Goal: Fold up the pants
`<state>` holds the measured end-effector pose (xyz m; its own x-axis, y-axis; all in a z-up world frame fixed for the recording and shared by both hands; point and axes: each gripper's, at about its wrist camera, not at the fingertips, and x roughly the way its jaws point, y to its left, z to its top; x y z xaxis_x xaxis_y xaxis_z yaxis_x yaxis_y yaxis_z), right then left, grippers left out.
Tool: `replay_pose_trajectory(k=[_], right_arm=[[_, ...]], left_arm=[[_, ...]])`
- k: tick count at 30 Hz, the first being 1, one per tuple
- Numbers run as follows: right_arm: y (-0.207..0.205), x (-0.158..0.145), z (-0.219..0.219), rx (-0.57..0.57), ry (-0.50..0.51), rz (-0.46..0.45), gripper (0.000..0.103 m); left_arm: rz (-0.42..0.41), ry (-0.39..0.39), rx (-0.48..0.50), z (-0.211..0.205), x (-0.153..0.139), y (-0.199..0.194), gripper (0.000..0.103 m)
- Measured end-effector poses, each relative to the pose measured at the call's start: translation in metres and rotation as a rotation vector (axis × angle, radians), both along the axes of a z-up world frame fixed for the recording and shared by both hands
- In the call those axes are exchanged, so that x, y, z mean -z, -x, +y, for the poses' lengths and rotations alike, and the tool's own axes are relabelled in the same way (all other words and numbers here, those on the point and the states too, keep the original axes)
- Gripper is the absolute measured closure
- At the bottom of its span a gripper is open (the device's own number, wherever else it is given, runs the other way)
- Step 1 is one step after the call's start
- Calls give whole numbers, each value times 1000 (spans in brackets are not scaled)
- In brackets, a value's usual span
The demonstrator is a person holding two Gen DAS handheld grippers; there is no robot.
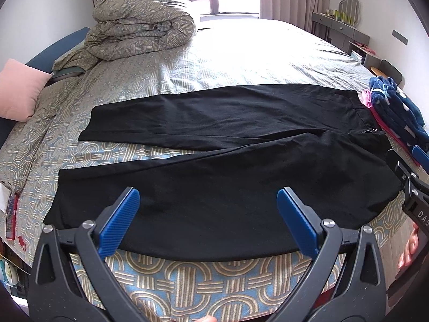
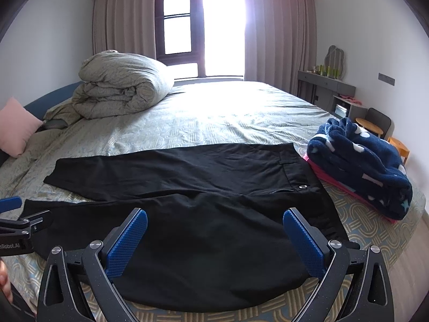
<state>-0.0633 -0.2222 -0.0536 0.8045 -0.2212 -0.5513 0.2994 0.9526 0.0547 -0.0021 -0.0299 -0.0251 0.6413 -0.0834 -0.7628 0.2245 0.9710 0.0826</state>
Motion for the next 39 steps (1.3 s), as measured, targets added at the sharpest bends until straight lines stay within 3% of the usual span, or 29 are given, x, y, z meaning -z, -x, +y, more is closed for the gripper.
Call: replay_pose_trajectory(k=[39], right_arm=[[1,5,3,-4,-25,48,0]], left_arm=[[30,18,25,4,9,8,1]])
